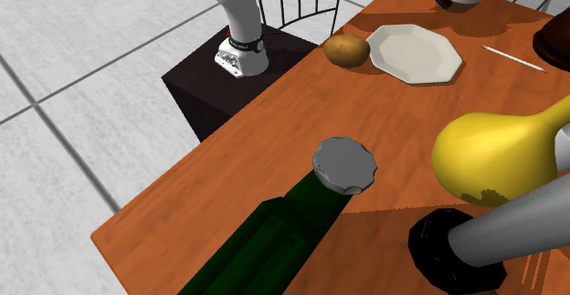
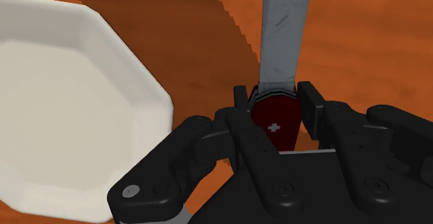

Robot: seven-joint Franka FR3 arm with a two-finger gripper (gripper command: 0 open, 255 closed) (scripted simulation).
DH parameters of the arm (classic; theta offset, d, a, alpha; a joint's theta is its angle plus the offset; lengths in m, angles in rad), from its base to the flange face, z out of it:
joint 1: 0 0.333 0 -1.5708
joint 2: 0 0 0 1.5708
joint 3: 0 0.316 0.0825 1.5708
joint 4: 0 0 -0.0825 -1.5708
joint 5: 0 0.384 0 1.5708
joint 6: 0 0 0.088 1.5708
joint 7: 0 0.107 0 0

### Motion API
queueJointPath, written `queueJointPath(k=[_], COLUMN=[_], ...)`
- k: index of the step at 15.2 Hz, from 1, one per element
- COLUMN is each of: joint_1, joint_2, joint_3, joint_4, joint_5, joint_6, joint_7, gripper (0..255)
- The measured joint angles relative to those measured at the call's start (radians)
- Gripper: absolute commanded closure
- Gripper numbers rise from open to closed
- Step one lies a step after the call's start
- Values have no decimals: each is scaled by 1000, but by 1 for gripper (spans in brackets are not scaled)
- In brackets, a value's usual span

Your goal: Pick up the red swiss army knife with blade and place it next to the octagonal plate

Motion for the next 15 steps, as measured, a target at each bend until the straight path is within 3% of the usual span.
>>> queueJointPath(k=[15], joint_1=[20], joint_2=[106], joint_3=[-1], joint_4=[-61], joint_5=[-34], joint_6=[163], joint_7=[38], gripper=[255])
